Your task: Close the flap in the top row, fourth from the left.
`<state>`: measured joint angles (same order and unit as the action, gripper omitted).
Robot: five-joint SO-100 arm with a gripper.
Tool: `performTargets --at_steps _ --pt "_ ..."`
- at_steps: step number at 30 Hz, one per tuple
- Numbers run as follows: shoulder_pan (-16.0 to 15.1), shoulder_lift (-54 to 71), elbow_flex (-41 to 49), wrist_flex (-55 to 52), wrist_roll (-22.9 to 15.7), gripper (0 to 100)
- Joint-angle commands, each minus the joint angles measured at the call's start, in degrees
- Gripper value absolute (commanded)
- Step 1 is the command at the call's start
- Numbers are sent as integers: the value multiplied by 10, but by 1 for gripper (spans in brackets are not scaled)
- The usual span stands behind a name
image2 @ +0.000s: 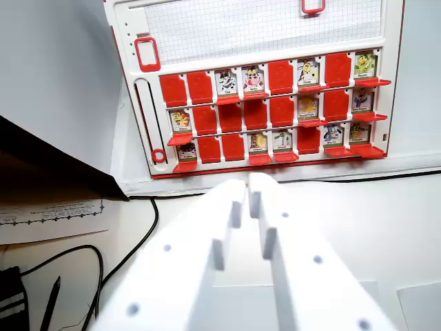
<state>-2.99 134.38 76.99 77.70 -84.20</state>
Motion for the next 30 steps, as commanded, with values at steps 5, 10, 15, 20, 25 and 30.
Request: performTargets --at_steps 5,10,15,20,25,30 --pt "5 13 -9 -16 -4 0" --pt "3 22 7 -23 -6 0" --pt "-5 19 7 -32 -17 0" --pt "-8 23 25 -42 -25 0" --pt "7 25 47 -55 -43 0" --pt "3 28 69 -75 -69 0"
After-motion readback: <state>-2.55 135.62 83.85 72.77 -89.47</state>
